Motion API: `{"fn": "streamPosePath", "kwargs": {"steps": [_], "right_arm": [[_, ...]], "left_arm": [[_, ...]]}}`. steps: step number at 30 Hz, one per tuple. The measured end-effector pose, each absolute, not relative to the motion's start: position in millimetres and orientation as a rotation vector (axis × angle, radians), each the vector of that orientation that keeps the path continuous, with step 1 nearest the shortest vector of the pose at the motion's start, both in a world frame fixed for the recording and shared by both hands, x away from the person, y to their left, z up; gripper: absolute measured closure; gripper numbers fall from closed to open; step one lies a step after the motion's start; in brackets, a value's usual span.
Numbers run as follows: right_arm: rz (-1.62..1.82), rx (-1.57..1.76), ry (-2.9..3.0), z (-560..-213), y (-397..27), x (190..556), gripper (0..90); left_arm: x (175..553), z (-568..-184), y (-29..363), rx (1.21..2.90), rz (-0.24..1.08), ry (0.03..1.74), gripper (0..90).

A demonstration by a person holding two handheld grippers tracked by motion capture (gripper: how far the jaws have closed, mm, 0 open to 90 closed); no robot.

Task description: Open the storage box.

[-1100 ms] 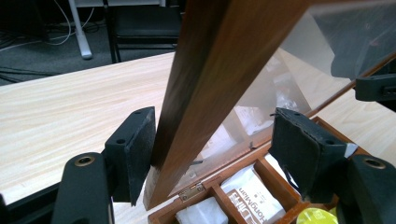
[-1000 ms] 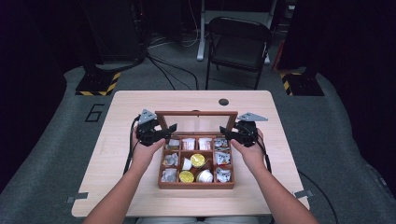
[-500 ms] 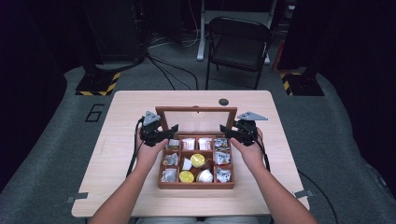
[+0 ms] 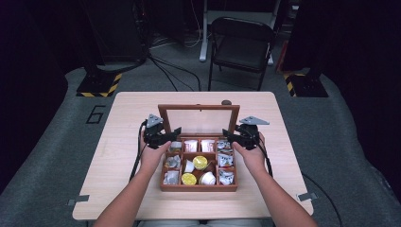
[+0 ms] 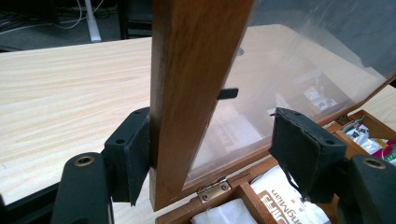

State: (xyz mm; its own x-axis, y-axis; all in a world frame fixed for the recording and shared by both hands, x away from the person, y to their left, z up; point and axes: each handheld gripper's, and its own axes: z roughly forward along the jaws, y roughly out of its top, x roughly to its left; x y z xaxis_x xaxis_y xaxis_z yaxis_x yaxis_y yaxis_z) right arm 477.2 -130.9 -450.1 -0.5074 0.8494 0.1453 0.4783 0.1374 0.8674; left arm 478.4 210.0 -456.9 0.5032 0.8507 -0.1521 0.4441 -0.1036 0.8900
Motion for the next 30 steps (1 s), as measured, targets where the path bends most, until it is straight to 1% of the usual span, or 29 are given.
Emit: {"fn": "streamPosePath", "kwargs": {"steps": [8,13,30], "right_arm": [[1.322,1.273,2.044,-456,-128,481,40.5],[1.307,1.275,2.025,-459,-124,482,39.1],[1.306,1.303,2.018,-467,-121,488,39.4]], "left_arm": [[482,-463,209,1.76,0.477,1.115,30.4],[484,-466,207,1.728,0.478,1.132,30.7],[489,-475,206,1.734,0.448,1.171,31.3]]}}
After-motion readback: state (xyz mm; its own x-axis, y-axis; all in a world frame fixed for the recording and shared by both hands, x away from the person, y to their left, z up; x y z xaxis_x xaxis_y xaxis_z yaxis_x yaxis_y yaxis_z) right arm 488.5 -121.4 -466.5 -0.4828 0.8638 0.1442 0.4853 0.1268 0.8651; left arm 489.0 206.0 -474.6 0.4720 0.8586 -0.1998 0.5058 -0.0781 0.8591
